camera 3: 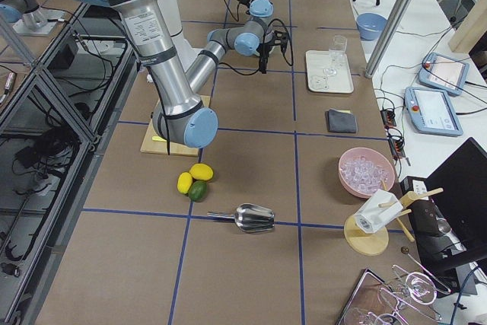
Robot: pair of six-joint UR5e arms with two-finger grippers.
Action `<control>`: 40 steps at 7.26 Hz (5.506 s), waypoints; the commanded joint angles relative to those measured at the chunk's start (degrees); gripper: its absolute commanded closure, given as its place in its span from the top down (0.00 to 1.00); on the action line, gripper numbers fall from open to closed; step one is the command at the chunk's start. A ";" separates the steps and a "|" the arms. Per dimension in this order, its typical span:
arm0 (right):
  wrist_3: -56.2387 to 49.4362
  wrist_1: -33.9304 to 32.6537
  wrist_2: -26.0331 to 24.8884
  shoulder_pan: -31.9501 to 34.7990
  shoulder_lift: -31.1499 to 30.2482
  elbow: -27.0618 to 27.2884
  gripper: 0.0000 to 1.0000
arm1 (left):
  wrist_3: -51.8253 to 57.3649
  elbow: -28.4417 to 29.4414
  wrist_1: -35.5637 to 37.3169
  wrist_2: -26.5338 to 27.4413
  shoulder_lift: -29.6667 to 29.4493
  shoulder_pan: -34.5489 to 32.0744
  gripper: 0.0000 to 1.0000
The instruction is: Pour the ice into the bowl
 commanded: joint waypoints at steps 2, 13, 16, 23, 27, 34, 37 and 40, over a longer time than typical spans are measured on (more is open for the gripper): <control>1.33 0.02 0.07 -0.40 0.28 0.08 1.00 | -4.79 4.17 -29.96 -1.49 16.79 -0.69 0.00; 2.30 0.02 -0.02 -1.28 0.90 0.08 1.00 | -56.60 20.02 -43.20 -2.38 19.65 -4.83 0.00; 2.30 0.02 -0.02 -1.28 0.90 0.08 1.00 | -59.39 25.17 -44.20 -1.60 18.24 -4.57 0.00; 2.30 0.02 -0.11 -1.28 0.90 0.25 1.00 | -60.71 32.32 -43.85 5.26 13.84 -4.48 0.00; 3.00 0.02 -0.02 -1.28 0.90 0.69 1.00 | -60.71 32.41 -43.67 4.91 13.84 -4.39 0.95; 3.00 -0.07 -0.11 -1.37 0.90 0.78 1.00 | -60.19 28.40 -44.46 -3.94 19.09 -4.48 1.00; 3.00 -0.07 -0.28 -1.54 0.90 0.87 1.00 | -60.01 21.60 -44.03 -10.20 23.95 -4.48 1.00; 5.54 -0.15 -2.03 -5.04 2.20 -0.18 1.00 | -54.76 13.11 -43.67 -18.00 30.78 -5.00 1.00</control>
